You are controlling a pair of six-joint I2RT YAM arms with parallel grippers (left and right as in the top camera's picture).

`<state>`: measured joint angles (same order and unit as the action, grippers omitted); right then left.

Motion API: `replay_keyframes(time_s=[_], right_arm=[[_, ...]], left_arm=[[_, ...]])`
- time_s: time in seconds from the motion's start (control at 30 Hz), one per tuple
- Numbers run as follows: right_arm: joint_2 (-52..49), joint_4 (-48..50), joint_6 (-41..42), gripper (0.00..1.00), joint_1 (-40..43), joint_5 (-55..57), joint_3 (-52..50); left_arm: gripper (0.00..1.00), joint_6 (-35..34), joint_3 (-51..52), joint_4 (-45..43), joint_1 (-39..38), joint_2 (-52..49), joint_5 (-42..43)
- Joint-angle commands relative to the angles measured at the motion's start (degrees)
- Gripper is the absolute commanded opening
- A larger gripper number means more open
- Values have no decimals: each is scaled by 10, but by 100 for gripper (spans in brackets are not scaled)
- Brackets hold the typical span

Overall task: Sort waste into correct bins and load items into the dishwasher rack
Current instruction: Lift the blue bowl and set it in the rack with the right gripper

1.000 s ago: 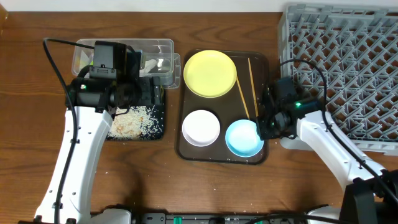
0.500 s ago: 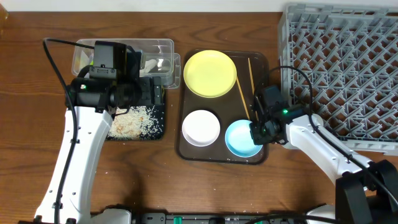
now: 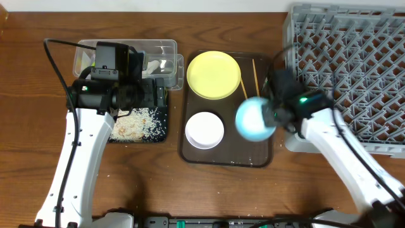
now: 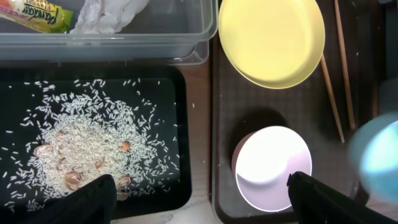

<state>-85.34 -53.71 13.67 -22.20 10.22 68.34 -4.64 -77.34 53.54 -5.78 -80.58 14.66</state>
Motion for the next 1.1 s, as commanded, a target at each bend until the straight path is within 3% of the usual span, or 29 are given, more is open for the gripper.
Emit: replay_keyframes(time_s=[0.0, 0.2, 0.33, 0.73, 1.07], right_arm=[[31, -9, 22, 1, -9, 172, 72], [27, 82, 21, 1, -2, 480, 89], [0, 170, 21, 1, 24, 588, 88], [-173, 518, -121, 1, 101, 614, 88], [-275, 647, -148, 2, 107, 638, 88]], left_arm=[[90, 1, -7, 0, 0, -3, -4], [90, 1, -7, 0, 0, -3, -4], [91, 1, -7, 0, 0, -3, -4], [91, 1, -7, 0, 0, -3, -4], [91, 1, -7, 0, 0, -3, -4]])
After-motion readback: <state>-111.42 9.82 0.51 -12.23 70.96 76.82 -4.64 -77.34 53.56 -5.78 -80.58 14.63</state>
